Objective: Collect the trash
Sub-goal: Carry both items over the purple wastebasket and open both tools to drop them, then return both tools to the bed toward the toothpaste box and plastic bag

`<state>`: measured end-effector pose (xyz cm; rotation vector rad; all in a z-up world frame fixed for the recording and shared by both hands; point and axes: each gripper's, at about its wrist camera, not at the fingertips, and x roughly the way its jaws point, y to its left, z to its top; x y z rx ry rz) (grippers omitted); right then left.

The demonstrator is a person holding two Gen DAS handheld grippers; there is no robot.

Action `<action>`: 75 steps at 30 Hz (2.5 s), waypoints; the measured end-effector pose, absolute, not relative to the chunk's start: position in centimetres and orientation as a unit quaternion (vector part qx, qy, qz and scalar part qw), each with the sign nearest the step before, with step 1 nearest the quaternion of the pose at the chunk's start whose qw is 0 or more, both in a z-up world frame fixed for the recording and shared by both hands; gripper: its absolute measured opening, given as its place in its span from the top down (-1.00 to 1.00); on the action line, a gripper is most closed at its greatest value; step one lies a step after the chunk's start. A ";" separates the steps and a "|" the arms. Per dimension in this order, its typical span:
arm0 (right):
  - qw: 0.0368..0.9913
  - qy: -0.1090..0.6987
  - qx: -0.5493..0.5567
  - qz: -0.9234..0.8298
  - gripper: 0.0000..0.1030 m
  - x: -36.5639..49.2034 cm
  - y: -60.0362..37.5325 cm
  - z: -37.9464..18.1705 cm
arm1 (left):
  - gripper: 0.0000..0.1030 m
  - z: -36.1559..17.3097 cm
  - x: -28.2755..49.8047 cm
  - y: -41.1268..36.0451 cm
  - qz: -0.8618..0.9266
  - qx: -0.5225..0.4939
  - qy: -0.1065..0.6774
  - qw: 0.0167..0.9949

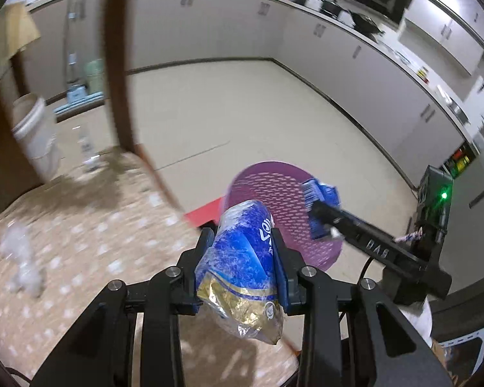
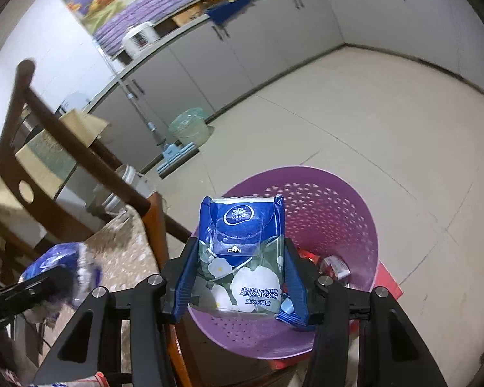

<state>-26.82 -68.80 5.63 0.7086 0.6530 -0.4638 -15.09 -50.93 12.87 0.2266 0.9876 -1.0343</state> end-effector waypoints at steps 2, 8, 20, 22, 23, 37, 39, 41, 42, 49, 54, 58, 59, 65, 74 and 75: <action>0.857 0.307 0.344 -0.228 -0.05 -27.0 -69.4 5.5 | 0.35 12.4 -15.3 -53.1 -0.482 0.110 0.453 0.742; 0.843 0.298 0.362 -0.263 -0.25 -28.0 -71.0 5.1 | -0.13 11.5 -15.0 -56.2 -0.492 0.119 0.454 0.733; 0.849 0.303 0.341 -0.267 -0.33 -27.9 -70.9 5.3 | -0.40 13.4 -12.6 -46.7 -0.437 0.057 0.455 0.773; 0.853 0.307 0.327 -0.268 -0.33 -27.4 -70.5 5.4 | -0.41 13.9 -12.1 -44.7 -0.423 0.044 0.451 0.784; 0.854 0.308 0.324 -0.267 -0.33 -27.3 -70.4 5.5 | -0.42 14.1 -11.8 -43.8 -0.415 0.039 0.450 0.789; 0.877 0.310 0.279 -0.240 -0.34 -24.9 -67.2 6.4 | -0.45 13.3 -9.7 -30.5 -0.300 0.010 0.453 0.840; 0.881 0.312 0.270 -0.231 -0.34 -24.1 -66.2 6.6 | -0.45 12.7 -9.7 -27.5 -0.268 0.012 0.451 0.851; 0.887 0.313 0.262 -0.217 -0.34 -23.2 -65.0 6.8 | -0.45 12.2 -9.7 -24.8 -0.235 0.020 0.448 0.862; 0.890 0.314 0.257 -0.209 -0.34 -22.6 -64.1 6.8 | -0.45 12.1 -9.7 -23.7 -0.221 0.022 0.448 0.866; 0.908 0.335 0.215 -0.132 -0.39 -18.9 -57.2 6.5 | -0.45 11.4 -9.5 -12.6 -0.116 -0.011 0.451 0.885; 0.914 0.367 0.152 -0.088 -0.41 -16.6 -51.6 5.5 | -0.47 10.5 -8.0 -6.8 -0.062 -0.025 0.455 0.888; 0.910 0.392 0.115 -0.064 -0.41 -15.3 -48.4 4.1 | -0.49 9.1 -5.3 -5.1 -0.045 -0.014 0.464 0.884; 0.909 0.398 0.109 -0.059 -0.41 -15.1 -47.7 3.8 | -0.49 8.8 -4.4 -5.1 -0.048 -0.005 0.467 0.883; 0.903 0.414 0.106 -0.040 -0.41 -14.3 -46.7 2.7 | -0.52 8.0 1.9 -7.5 -0.078 0.105 0.461 0.878; 0.890 0.438 0.121 -0.042 -0.42 -13.1 -46.8 1.0 | -0.63 5.2 10.1 -7.4 -0.140 0.075 0.517 0.841; 0.889 0.439 0.123 -0.042 -0.43 -13.1 -46.9 0.9 | -0.72 4.4 10.4 -7.1 -0.154 0.060 0.530 0.832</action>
